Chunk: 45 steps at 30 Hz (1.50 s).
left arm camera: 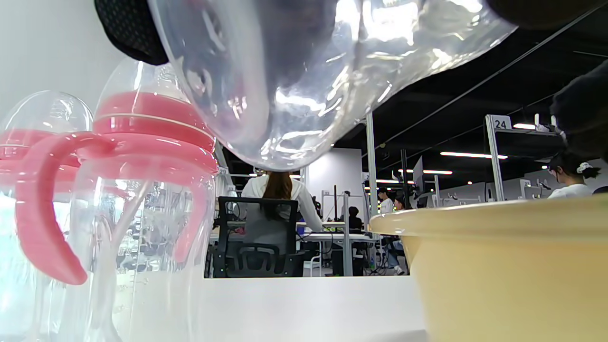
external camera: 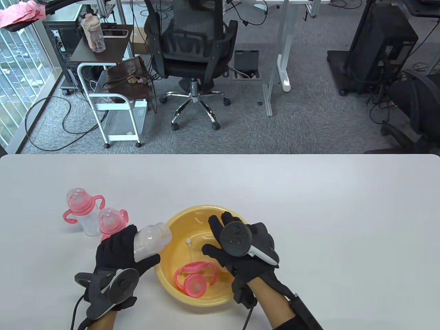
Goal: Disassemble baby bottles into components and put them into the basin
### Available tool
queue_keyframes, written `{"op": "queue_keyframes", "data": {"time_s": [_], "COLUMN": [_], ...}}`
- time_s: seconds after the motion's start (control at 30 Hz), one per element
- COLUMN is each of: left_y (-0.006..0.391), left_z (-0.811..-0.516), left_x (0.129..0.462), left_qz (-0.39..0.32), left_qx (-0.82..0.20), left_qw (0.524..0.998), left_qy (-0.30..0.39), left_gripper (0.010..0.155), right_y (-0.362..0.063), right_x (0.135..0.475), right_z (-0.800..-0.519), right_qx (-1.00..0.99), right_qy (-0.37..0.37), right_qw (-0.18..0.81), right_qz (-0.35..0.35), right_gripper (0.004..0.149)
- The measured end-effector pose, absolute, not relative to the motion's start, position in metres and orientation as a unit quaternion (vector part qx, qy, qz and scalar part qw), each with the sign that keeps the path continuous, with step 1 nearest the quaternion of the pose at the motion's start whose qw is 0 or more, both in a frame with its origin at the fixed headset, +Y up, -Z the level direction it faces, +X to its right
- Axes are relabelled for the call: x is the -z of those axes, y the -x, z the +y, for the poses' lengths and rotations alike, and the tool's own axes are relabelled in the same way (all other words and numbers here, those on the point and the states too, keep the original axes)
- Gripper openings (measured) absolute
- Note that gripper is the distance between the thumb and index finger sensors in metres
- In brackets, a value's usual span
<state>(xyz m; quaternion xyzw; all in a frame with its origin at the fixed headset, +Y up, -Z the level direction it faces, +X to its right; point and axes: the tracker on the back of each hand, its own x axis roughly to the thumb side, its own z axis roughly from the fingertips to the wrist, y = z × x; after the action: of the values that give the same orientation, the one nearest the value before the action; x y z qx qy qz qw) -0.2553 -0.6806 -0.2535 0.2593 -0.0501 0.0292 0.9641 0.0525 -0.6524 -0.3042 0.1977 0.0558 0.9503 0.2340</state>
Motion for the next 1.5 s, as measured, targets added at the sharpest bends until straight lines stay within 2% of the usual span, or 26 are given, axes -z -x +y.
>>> {"op": "queue_keyframes", "data": {"time_s": [0.17,0.33,0.4,0.47,0.7,0.83,0.9,1.03,1.1,1.27,1.4,1.5], "left_y": [0.254,0.250,0.247,0.245,0.234,0.213,0.197,0.156,0.136,0.092,0.071,0.059], "left_z": [-0.681,-0.683,-0.683,-0.682,-0.668,-0.656,-0.650,-0.637,-0.636,-0.651,-0.675,-0.694], "left_x": [0.253,0.252,0.252,0.252,0.250,0.252,0.255,0.278,0.292,0.327,0.351,0.360], "left_qz": [-0.054,-0.062,-0.066,-0.069,-0.093,-0.098,-0.096,-0.107,-0.141,-0.131,-0.118,-0.111], "left_qx": [-0.023,-0.021,-0.016,-0.010,-0.006,0.011,0.042,0.127,0.150,0.235,0.242,0.281], "left_qw": [0.965,0.966,0.967,0.966,0.967,0.983,0.980,0.980,0.976,0.963,0.956,0.942], "left_qy": [-0.254,-0.250,-0.246,-0.249,-0.237,-0.156,-0.166,-0.112,-0.068,0.027,0.116,0.146], "left_gripper": [0.097,0.097,0.097,0.098,0.096,0.096,0.096,0.096,0.096,0.094,0.093,0.093], "right_y": [-0.082,-0.089,-0.091,-0.096,-0.113,-0.118,-0.121,-0.126,-0.127,-0.133,-0.133,-0.131], "right_x": [0.292,0.285,0.284,0.282,0.277,0.276,0.275,0.274,0.274,0.274,0.273,0.272], "right_z": [-0.661,-0.682,-0.687,-0.689,-0.683,-0.680,-0.678,-0.676,-0.675,-0.672,-0.674,-0.673], "right_qx": [-0.956,-0.962,-0.966,-0.972,-0.970,-0.971,-0.974,-0.969,-0.970,-0.967,-0.968,-0.967], "right_qy": [-0.182,-0.187,-0.190,-0.177,-0.135,-0.142,-0.136,-0.125,-0.124,-0.112,-0.113,-0.116], "right_qw": [0.229,0.197,0.174,0.151,0.192,0.163,0.148,0.177,0.172,0.190,0.184,0.176], "right_qz": [0.011,-0.034,-0.026,-0.038,-0.067,-0.097,-0.100,-0.117,-0.118,-0.127,-0.129,-0.146], "right_gripper": [0.081,0.084,0.083,0.083,0.082,0.082,0.083,0.083,0.084,0.084,0.083,0.083]}}
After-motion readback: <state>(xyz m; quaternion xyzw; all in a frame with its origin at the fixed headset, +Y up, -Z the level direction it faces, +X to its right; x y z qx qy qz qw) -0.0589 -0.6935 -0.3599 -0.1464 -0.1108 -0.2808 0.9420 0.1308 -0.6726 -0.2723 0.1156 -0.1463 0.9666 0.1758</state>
